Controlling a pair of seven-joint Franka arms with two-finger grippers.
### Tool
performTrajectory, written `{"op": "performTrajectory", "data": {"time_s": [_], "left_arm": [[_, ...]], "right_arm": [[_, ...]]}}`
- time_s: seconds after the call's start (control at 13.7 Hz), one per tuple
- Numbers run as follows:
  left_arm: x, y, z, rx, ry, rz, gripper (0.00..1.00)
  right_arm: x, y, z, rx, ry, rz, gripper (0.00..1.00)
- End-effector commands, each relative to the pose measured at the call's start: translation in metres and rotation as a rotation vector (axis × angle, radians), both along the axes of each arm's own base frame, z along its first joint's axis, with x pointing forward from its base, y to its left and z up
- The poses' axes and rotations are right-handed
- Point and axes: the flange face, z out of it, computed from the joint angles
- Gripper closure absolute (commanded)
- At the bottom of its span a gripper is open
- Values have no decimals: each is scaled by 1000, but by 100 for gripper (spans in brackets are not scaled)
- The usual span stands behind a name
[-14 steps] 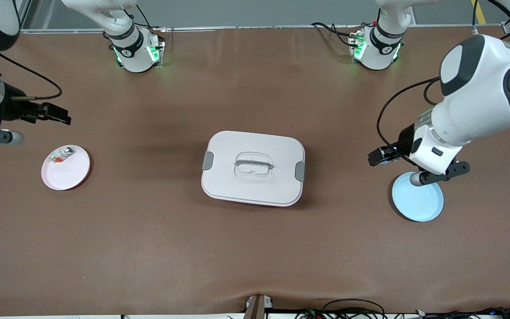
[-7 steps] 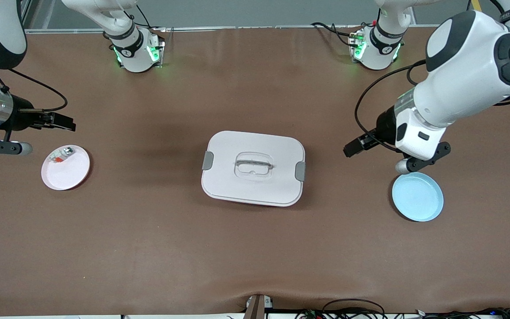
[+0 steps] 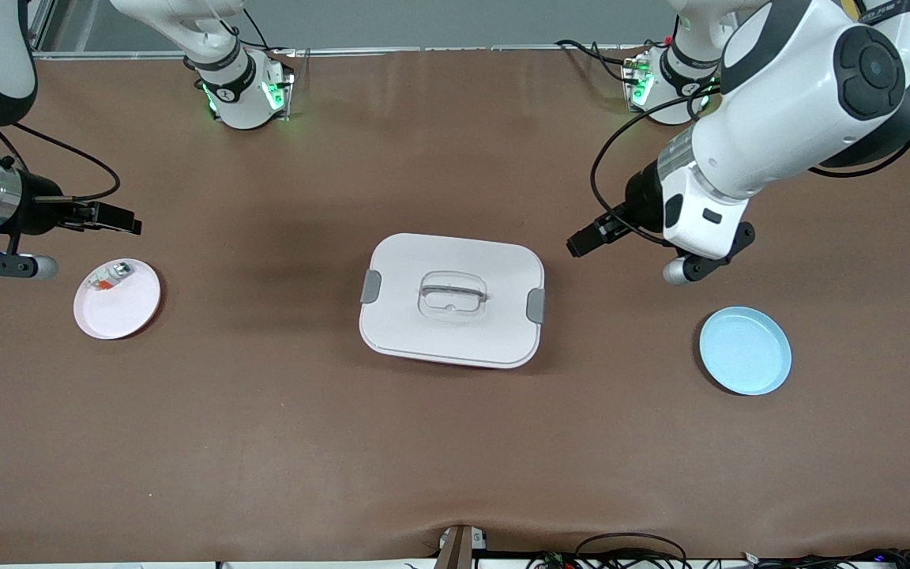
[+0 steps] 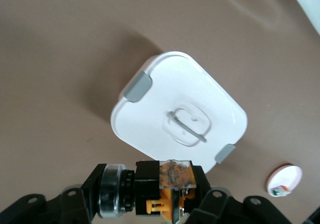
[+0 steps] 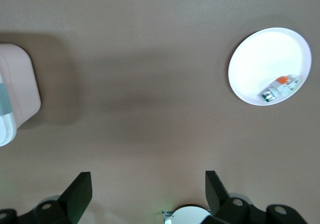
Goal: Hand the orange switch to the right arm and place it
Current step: 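Carry the switch over the box while the right gripper approaches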
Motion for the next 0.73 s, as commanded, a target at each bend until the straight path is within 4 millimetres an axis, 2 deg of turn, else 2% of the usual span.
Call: {"op": "performTrajectory", "data": {"time_s": [0.0, 0.15, 0.36, 0.58, 0.65], "left_arm": [[-3, -19, 13, -56, 15, 85, 71], [-4, -30, 19, -96, 21, 191, 71], [-3, -48, 21, -148, 49, 348, 71], [-8, -79, 16, -205, 87, 455, 71], [-8, -91, 8, -225, 122, 506, 71]], "right_arm": [[4, 10, 0, 82, -28, -20, 0], [4, 20, 6, 199, -38, -47, 0], [4, 29, 15, 241, -62, -51, 0], [6, 43, 31, 368, -110, -79, 0], [6, 49, 35, 398, -122, -81, 0]]}}
